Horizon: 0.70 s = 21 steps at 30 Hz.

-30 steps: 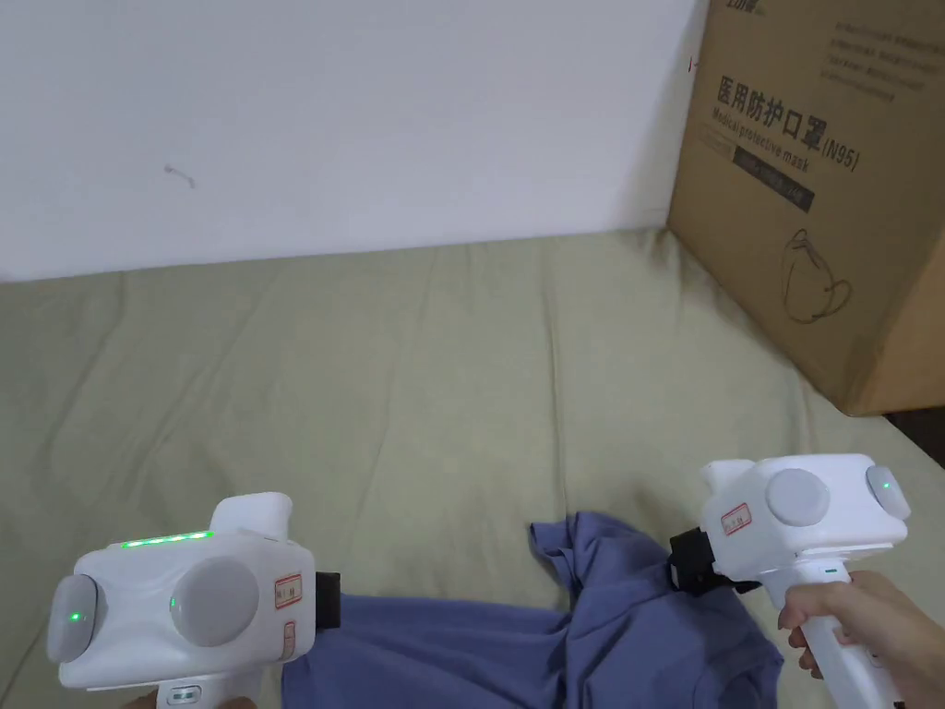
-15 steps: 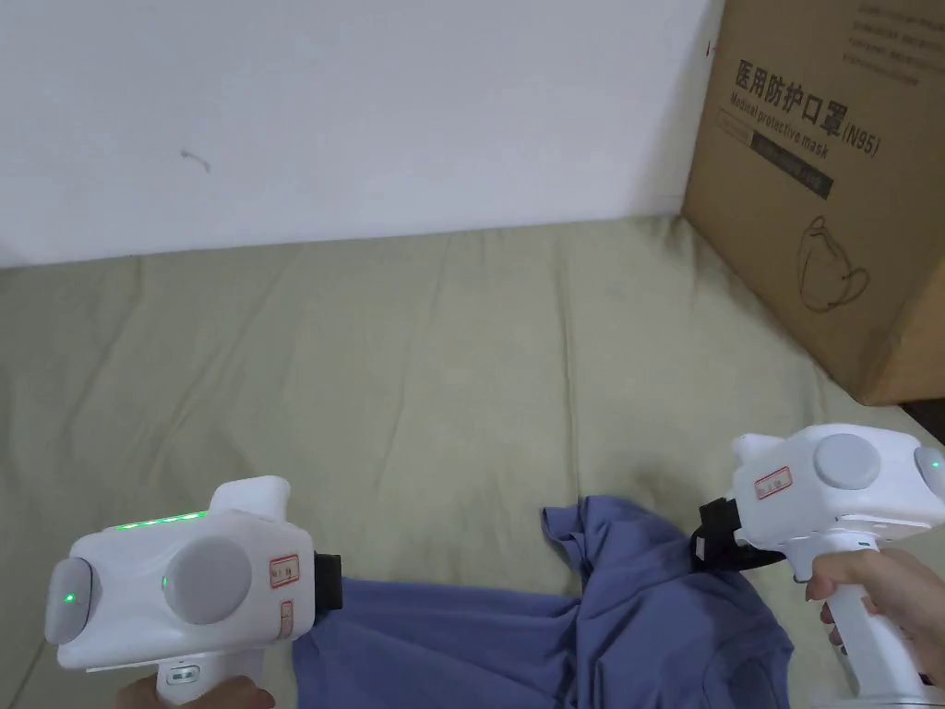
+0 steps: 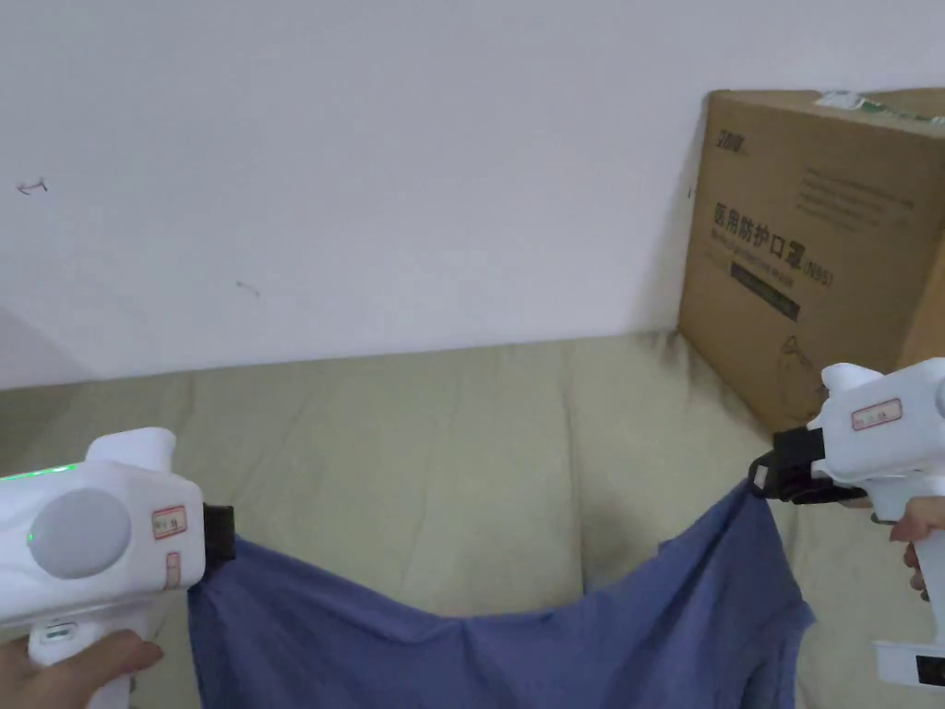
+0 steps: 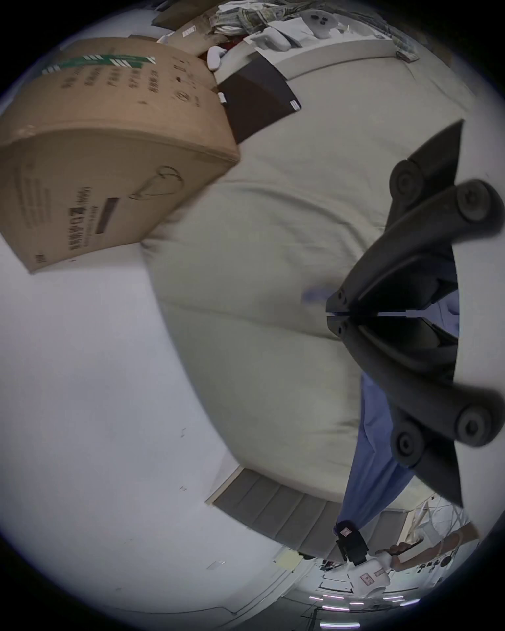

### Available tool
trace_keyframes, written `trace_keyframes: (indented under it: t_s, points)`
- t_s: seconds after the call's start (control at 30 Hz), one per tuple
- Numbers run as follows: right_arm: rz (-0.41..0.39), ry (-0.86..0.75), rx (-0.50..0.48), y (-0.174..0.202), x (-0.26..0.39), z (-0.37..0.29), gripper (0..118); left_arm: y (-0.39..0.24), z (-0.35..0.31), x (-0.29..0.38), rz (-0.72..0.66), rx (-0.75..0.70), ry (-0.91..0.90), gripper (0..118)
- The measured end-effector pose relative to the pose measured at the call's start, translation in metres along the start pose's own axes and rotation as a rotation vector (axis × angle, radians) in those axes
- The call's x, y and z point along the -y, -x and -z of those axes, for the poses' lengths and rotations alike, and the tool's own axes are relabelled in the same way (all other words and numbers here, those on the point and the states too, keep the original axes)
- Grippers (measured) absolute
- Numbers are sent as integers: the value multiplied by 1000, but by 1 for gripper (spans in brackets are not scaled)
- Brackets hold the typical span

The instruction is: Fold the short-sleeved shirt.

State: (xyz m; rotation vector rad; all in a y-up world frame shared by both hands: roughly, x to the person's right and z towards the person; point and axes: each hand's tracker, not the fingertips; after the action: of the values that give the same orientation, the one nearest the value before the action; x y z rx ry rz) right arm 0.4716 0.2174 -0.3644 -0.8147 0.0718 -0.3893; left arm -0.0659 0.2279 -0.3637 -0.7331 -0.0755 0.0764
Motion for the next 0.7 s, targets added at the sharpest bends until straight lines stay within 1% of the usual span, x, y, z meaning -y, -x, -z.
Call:
trace_keyframes:
  t_s: [0.1,0.2,0.37,0.43,0.5,0.6,0.7]
  points:
    - [23,-73,-26,6,-13,-34,1,3,-41,-21,26,-31,-91,8]
    - [34,-146,-37,15,-25,-70,1,9,-73,-43,13,-48,-156,8]
    - [89,-270,-76,29,-57,-124,0,10,-123,-86,3,-76,-263,8]
    - [106,-324,-83,39,-72,-143,1,10,-137,-104,-1,-85,-294,8]
    - [82,-367,-108,51,-88,-159,0,12,-150,-123,-12,-87,-321,8]
    - [103,-413,-107,68,-118,-179,0,15,-163,-154,-15,-105,-373,8]
    - [106,-455,-121,80,-149,-196,1,24,-170,-185,-53,-114,-415,8]
